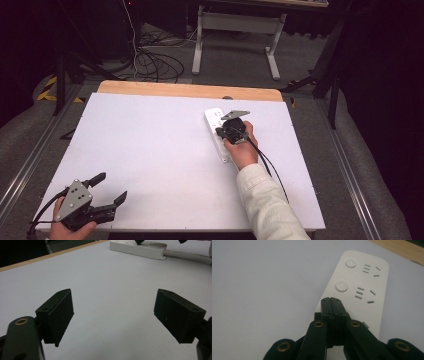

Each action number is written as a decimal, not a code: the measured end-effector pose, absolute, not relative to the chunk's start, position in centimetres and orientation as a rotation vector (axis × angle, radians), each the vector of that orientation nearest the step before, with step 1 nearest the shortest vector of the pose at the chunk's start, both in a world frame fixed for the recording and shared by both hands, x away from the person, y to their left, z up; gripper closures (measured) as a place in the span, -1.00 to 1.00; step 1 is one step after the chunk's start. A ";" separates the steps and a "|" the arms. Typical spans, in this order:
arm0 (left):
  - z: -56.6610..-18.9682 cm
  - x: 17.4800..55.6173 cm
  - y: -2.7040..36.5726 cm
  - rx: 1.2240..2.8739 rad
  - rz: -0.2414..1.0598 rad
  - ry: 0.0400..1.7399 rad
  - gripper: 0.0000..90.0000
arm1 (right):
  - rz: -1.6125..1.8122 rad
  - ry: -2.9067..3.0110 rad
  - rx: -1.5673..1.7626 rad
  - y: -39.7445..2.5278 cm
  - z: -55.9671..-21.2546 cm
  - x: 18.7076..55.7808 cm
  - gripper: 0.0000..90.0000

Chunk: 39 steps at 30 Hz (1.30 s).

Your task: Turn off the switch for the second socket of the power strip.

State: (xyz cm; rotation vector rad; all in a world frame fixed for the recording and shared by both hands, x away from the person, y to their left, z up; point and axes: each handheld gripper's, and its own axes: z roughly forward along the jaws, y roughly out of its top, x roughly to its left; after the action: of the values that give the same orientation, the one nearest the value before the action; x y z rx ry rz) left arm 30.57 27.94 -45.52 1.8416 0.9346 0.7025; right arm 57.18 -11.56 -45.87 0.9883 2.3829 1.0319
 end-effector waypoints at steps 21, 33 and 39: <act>-45.5 30.5 27.8 1.844 0.700 0.936 -0.63 | 0.975 2.396 0.992 -11.1 -45.6 57.2 1.00; -45.5 30.5 27.9 1.843 0.706 0.936 -0.63 | 0.949 2.395 1.013 -10.8 -45.6 57.2 1.00; -45.5 30.5 27.9 1.841 0.706 0.940 -0.63 | 0.967 2.392 1.031 -11.1 -45.1 57.1 1.00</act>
State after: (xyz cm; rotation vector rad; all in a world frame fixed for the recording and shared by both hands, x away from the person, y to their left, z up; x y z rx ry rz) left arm 30.51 27.92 -45.49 1.8407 0.9398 0.7056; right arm 57.12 -11.09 -45.15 1.0314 2.3915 0.9665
